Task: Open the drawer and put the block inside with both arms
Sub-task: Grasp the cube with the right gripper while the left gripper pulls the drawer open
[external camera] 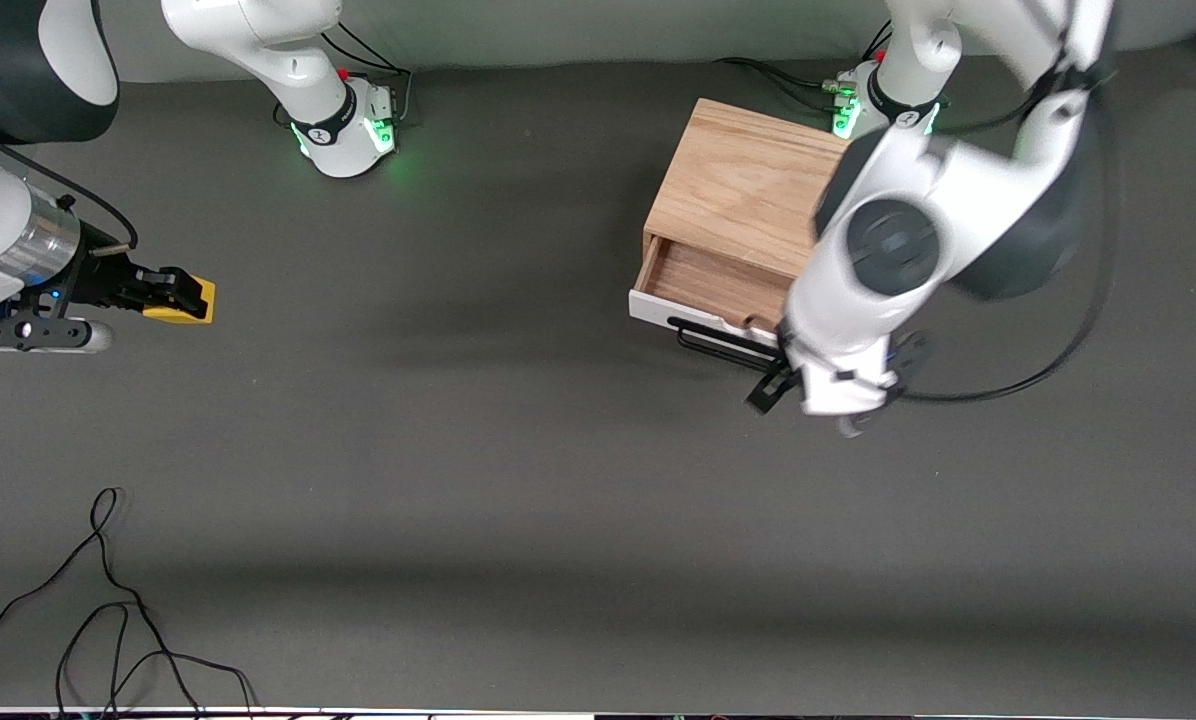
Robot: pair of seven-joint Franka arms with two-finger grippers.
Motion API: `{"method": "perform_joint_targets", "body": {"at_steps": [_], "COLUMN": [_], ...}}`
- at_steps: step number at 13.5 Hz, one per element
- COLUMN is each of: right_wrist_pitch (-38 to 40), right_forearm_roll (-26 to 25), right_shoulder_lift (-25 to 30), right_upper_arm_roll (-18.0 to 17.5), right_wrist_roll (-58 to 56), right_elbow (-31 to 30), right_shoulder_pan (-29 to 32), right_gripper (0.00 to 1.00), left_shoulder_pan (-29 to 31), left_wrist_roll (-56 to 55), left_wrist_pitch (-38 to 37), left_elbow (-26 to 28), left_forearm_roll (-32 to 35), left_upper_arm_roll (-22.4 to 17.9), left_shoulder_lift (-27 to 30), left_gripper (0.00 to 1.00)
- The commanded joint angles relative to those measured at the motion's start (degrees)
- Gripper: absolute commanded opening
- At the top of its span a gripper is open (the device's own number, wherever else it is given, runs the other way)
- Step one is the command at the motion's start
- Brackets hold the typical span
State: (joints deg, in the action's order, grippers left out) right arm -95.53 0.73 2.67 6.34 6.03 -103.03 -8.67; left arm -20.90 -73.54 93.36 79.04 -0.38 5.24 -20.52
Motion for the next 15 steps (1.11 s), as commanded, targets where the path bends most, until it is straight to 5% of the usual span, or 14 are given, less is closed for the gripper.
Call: {"method": "perform_joint_targets", "body": {"at_steps": [1,8,15], "right_wrist_pitch": [-0.89,-0.53,-0.53], "right_forearm_roll": [1.11,1.11,1.11], "right_shoulder_lift": [2.25,2.78,2.87], "right_upper_arm_roll": [0.43,0.16,0.16], "right_wrist_roll": [0.82,3.54,3.64], "right_elbow": [-2.08,-2.44,-2.52], "right_shoulder_pan": [-0.56,-2.67,-2.67], "right_gripper": [0.2,0.2,0.2], "left_shoulder_pan": [1.83,2.0,13.32], "left_wrist_roll": [9.43,11.03,44.94], "left_wrist_pitch": [-5.19,-2.91,-16.0], "left_elbow": [-0.38,-0.37,-0.03], "left_forearm_roll": [-1.46,-1.9,-1.46], "left_upper_arm_roll": [-0.14,-0.14,-0.23], "left_shoulder_lift": [1.35,0.03,12.42], "left_gripper": [0.99,0.99,0.99]}}
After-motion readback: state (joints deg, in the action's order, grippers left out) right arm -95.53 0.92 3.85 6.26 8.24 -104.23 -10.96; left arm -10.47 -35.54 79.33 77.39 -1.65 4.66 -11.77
